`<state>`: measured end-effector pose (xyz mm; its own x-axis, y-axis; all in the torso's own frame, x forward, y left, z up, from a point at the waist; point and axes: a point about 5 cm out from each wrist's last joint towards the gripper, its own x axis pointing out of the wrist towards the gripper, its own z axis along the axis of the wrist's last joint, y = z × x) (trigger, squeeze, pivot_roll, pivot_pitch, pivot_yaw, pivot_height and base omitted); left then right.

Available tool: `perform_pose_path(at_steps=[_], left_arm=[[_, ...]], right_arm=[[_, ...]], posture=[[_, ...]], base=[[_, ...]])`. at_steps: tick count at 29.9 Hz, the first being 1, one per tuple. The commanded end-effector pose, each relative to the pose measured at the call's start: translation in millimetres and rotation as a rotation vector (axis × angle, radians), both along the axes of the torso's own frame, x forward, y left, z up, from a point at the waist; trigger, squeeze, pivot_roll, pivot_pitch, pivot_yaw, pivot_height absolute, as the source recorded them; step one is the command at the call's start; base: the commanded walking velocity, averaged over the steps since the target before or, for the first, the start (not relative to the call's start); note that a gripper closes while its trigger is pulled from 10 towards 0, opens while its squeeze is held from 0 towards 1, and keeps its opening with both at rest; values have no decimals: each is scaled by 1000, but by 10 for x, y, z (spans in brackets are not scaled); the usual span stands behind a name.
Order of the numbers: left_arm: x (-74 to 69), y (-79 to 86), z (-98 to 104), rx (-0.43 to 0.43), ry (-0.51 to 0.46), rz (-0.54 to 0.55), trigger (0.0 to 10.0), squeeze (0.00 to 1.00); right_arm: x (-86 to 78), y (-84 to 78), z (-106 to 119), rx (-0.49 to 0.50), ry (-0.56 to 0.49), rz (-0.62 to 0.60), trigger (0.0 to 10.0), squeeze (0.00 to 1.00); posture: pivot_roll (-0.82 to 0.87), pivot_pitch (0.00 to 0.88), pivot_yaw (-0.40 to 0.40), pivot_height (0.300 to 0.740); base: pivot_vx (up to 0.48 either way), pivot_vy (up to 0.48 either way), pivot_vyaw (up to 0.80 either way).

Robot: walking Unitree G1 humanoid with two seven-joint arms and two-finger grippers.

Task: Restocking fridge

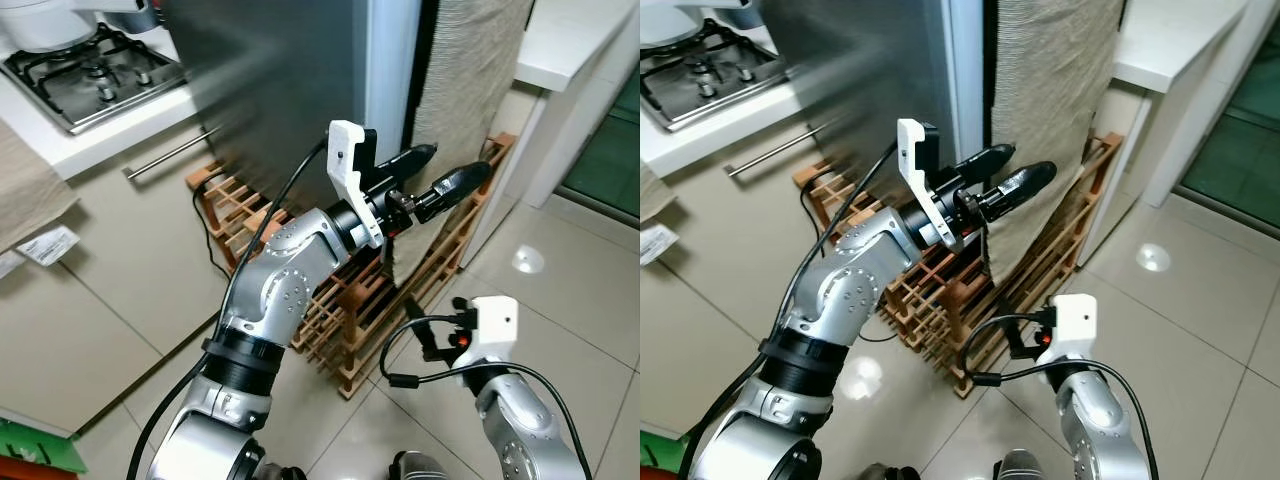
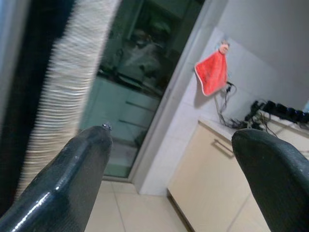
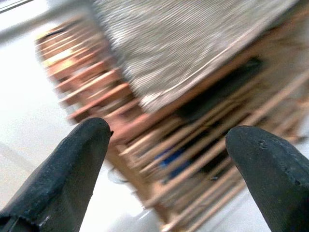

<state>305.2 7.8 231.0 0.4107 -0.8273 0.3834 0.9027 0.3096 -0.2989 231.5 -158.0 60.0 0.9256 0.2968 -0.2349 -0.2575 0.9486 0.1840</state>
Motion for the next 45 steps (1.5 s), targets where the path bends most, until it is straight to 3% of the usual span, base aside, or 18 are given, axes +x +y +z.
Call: perform_pose_path(at_steps=[1, 5, 10, 14, 20, 24, 28, 31, 35, 45], left_arm=[[-18, 39, 11, 3, 5, 6, 10000, 0], [20, 110, 8, 12, 8, 53, 10000, 0], [202, 317, -88, 113, 20, 317, 10000, 0], [199, 519, -239, 221, 11, 476, 10000, 0], [248, 483, -284, 227, 15, 515, 10000, 0], [351, 465, -221, 219, 6, 565, 10000, 0], [407, 431, -242, 228, 12, 625, 10000, 0], [383, 268, -284, 213, 27, 570, 10000, 0], [351, 181, -282, 206, 22, 523, 10000, 0], [288, -61, -109, 139, -10, 360, 10000, 0]], right_arm=[[0, 69, 5, 35, 17, 49, 10000, 439], [60, 123, 62, 35, -9, 85, 10000, 435], [175, 99, 292, -31, -135, 32, 10000, 435], [239, -152, 597, -192, -334, -239, 10000, 439], [235, -312, 717, -232, -417, -396, 10000, 435], [219, -410, 929, -309, -548, -528, 10000, 435], [195, -432, 996, -347, -608, -589, 10000, 435], [184, -417, 1056, -395, -662, -621, 10000, 435], [183, -399, 1079, -419, -681, -615, 10000, 435], [201, -369, 1090, -419, -700, -622, 10000, 439]], posture=[[-211, 64, 121, 732], [-209, 57, 122, 732], [-207, 44, 123, 732], [-208, 42, 124, 732], [-213, 45, 114, 732], [-222, 56, 114, 732], [-229, 61, 112, 732], [-235, 65, 109, 732], [-236, 66, 108, 732], [-237, 74, 107, 732]], base=[[0, 0, 0], [0, 0, 0], [0, 0, 0], [0, 0, 0], [0, 0, 0], [0, 0, 0], [0, 0, 0], [0, 0, 0], [0, 0, 0], [0, 0, 0]])
